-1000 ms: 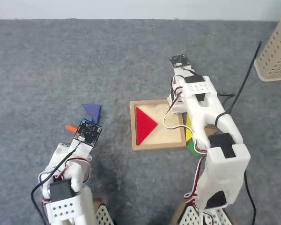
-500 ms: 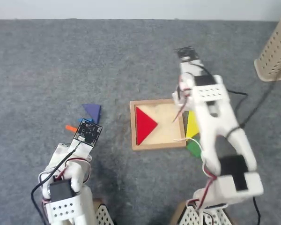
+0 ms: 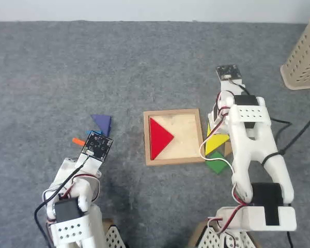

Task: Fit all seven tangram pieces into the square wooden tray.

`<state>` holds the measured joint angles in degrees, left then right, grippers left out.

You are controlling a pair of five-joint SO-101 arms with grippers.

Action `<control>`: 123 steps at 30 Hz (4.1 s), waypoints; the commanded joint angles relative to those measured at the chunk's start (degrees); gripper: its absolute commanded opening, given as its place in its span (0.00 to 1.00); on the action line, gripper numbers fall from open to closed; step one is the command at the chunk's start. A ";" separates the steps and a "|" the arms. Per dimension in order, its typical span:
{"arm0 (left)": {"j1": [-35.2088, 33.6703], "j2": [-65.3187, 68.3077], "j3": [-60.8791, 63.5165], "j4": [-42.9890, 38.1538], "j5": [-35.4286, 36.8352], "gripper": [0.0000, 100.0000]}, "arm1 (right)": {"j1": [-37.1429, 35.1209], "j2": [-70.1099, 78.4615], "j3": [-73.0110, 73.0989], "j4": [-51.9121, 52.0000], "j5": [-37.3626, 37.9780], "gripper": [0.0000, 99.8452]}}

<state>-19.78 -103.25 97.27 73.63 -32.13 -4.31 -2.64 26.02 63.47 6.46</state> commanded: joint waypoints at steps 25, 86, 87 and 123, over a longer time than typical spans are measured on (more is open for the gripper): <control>0.09 -1.32 -0.75 0.62 -0.79 0.01 | 5.49 17.36 -14.51 -1.10 -0.79 0.22; 0.09 -1.32 -0.75 0.62 -0.79 0.01 | 4.97 10.59 -18.46 6.11 1.67 0.13; 0.09 -1.32 -0.75 0.62 -0.79 0.01 | 4.88 9.80 -17.76 6.11 1.76 0.13; 0.09 -1.32 -0.75 0.62 -0.79 0.01 | 5.93 18.68 -25.85 6.99 -0.09 0.27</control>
<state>-19.78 -103.25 97.27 73.63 -32.13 0.35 11.60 7.82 69.10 9.01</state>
